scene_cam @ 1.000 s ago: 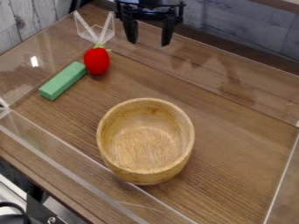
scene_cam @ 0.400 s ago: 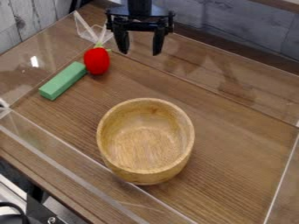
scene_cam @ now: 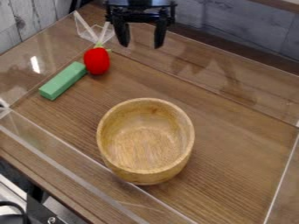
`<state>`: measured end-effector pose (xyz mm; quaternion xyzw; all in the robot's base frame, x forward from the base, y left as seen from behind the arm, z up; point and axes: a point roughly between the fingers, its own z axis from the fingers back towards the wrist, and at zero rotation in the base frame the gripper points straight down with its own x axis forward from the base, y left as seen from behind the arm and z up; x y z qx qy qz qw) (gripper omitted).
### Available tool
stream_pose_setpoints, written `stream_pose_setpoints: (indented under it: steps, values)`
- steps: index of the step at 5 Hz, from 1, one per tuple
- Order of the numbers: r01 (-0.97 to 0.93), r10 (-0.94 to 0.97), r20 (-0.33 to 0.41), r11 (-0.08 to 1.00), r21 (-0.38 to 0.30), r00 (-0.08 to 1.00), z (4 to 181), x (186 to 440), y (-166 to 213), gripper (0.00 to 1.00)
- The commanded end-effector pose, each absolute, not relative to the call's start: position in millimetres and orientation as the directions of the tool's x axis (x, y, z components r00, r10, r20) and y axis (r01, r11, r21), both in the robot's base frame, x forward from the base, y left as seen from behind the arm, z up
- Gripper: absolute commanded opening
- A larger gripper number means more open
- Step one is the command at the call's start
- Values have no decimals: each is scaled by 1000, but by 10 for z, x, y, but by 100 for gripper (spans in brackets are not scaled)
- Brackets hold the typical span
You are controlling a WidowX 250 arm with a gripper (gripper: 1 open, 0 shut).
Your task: Move the red fruit to the left
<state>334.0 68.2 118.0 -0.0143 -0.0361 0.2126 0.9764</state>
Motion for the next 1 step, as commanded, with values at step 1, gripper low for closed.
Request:
stream_pose_setpoints:
  steps: [1]
  values:
    - [-374,378,124,926,-56,918,1453,3343,612,0]
